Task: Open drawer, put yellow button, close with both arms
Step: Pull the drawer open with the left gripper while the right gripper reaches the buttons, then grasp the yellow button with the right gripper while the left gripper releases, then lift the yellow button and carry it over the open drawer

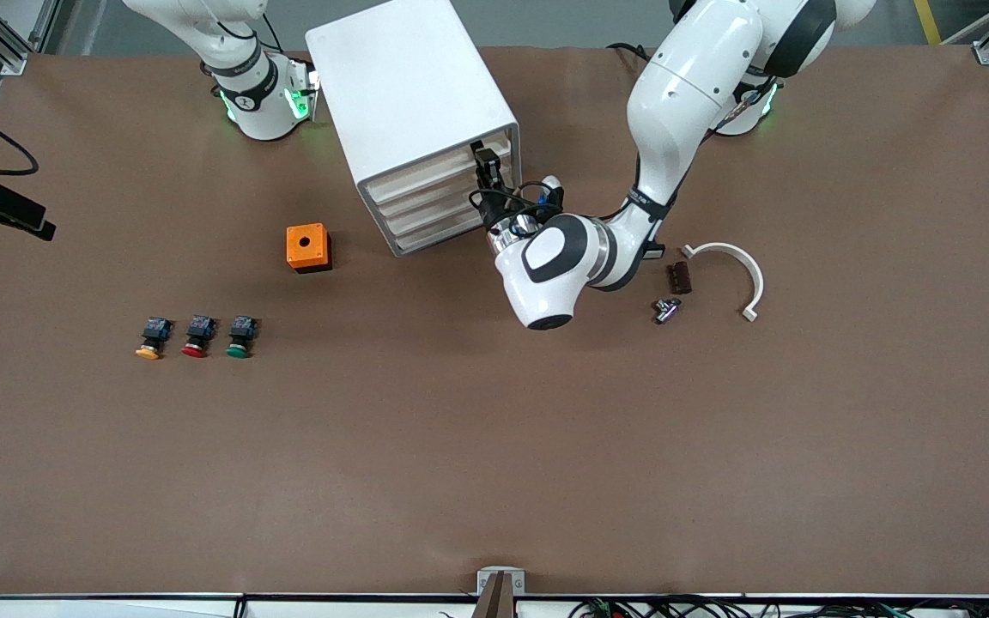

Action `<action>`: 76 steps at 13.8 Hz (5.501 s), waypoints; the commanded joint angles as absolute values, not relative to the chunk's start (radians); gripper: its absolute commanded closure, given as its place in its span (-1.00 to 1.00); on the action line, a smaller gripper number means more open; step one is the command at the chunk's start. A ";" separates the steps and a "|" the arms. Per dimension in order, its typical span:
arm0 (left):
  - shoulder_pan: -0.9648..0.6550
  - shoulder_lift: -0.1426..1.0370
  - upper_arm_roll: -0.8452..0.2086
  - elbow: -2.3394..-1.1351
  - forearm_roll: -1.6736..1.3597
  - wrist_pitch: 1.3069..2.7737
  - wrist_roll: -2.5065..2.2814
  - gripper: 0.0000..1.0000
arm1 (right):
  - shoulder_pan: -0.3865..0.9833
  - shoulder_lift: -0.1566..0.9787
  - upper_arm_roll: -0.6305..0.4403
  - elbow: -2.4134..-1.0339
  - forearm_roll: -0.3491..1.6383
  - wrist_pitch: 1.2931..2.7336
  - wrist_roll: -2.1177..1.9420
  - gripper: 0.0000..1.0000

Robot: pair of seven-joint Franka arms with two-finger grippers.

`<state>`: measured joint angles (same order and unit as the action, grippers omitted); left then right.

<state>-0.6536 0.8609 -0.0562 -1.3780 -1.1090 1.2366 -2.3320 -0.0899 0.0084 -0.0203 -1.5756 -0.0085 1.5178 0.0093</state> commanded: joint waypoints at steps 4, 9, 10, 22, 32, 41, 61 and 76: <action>-0.650 0.868 -0.049 -1.368 -1.098 1.216 -2.344 0.95 | -0.155 0.077 -0.011 -1.549 -0.009 1.509 -0.009 -1.00; -0.641 0.867 -0.043 -1.362 -1.097 1.216 -2.342 0.94 | -0.156 0.078 -0.011 -1.545 -0.063 1.523 -0.009 -1.00; -0.632 0.867 -0.025 -1.361 -1.098 1.216 -2.342 0.94 | -0.156 0.078 -0.011 -1.560 -0.075 1.538 -0.009 -1.00; -0.514 0.867 0.038 -1.355 -1.108 1.232 -2.333 0.81 | -0.267 0.106 -0.009 -2.213 -0.018 2.411 -0.023 -1.00; -0.457 0.868 0.038 -1.356 -1.106 1.233 -2.292 0.62 | -0.291 0.291 -0.006 -2.298 0.040 2.681 -0.101 -1.00; -0.433 0.856 0.031 -1.345 -1.118 1.241 -2.137 -1.00 | -0.295 0.376 -0.003 -2.318 0.058 2.784 -0.109 -1.00; -0.423 0.700 0.104 -1.238 -0.720 1.709 -0.884 -1.00 | -0.138 0.094 0.000 -2.136 0.072 2.139 0.203 1.00; -0.563 0.606 0.094 -1.247 -0.250 1.876 -1.005 -1.00 | 0.604 -0.152 0.000 -1.928 0.167 1.847 1.393 1.00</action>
<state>-0.5556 0.6255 0.0895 -1.2219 -0.2965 1.8516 -0.9855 0.5502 -0.1585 0.0184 -1.9405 0.1780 1.8419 1.3146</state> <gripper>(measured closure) 0.000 0.586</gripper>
